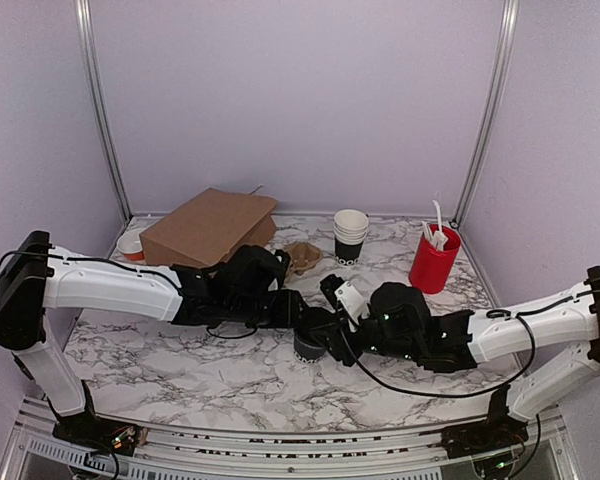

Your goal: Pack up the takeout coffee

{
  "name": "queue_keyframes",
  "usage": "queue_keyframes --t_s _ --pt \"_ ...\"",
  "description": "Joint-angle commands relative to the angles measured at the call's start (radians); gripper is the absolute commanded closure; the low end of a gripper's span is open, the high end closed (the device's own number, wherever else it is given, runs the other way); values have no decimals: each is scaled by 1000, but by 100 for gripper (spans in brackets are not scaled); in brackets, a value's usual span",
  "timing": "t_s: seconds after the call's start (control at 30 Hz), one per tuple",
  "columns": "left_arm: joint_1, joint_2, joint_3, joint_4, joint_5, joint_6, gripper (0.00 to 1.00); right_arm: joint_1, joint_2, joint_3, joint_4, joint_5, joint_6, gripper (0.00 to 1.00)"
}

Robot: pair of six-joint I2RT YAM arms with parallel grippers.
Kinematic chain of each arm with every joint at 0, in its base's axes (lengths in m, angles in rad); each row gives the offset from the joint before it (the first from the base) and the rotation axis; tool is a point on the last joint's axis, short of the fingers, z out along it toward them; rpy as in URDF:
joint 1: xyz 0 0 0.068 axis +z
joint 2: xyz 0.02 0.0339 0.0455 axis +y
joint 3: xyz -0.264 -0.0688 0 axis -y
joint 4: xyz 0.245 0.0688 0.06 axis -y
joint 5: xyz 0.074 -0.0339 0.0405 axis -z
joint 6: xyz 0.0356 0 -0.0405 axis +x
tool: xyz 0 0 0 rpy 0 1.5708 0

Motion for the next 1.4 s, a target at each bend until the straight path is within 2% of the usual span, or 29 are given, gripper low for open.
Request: queue_keyframes --t_s 0.0,0.2,0.43,0.63,0.97,1.2,1.37 --pt "-1 14 11 -70 1 13 53 7 -21 -12 -167 24 42 58" --pt "-1 3 13 -75 -7 17 53 6 -45 137 -303 82 6 57" --pt "-2 -42 33 -84 -19 32 52 6 -26 309 -437 109 14 49" --pt "-1 -87 49 -104 -46 43 50 6 10 373 -513 110 21 40" --pt "18 -156 18 -122 -90 36 47 6 23 426 -583 107 41 37" --pt "31 -175 10 -123 -77 34 48 6 98 465 -625 66 11 16" --pt "47 -195 -10 -122 -77 25 48 6 159 502 -644 58 18 8"
